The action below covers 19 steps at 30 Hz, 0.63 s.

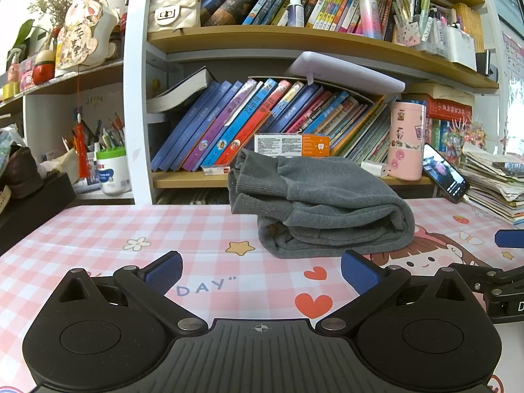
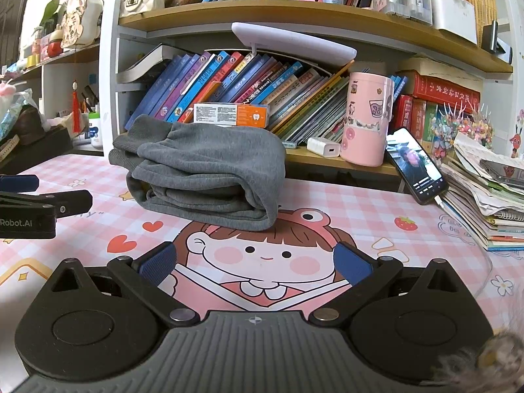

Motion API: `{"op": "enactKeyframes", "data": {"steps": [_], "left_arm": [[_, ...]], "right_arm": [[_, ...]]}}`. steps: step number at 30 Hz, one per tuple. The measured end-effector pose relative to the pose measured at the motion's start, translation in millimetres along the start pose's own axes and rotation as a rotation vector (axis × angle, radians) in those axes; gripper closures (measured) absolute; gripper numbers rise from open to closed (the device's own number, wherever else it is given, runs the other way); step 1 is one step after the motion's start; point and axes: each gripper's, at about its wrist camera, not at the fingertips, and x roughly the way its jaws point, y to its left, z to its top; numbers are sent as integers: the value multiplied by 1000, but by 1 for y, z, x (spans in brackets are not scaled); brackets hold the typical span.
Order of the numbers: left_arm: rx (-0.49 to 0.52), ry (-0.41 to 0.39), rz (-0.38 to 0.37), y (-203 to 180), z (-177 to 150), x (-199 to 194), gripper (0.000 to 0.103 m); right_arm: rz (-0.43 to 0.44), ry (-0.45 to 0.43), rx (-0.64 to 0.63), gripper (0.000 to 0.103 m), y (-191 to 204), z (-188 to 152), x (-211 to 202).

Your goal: Fold clothes

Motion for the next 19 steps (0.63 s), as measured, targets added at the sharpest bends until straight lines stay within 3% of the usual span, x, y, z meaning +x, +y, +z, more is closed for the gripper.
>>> {"op": "enactKeyframes", "data": {"steps": [19], "left_arm": [[7,-7,-5,-1,0,-1,0]], "right_arm": [[0,2,-1,0,1,0,0]]}}
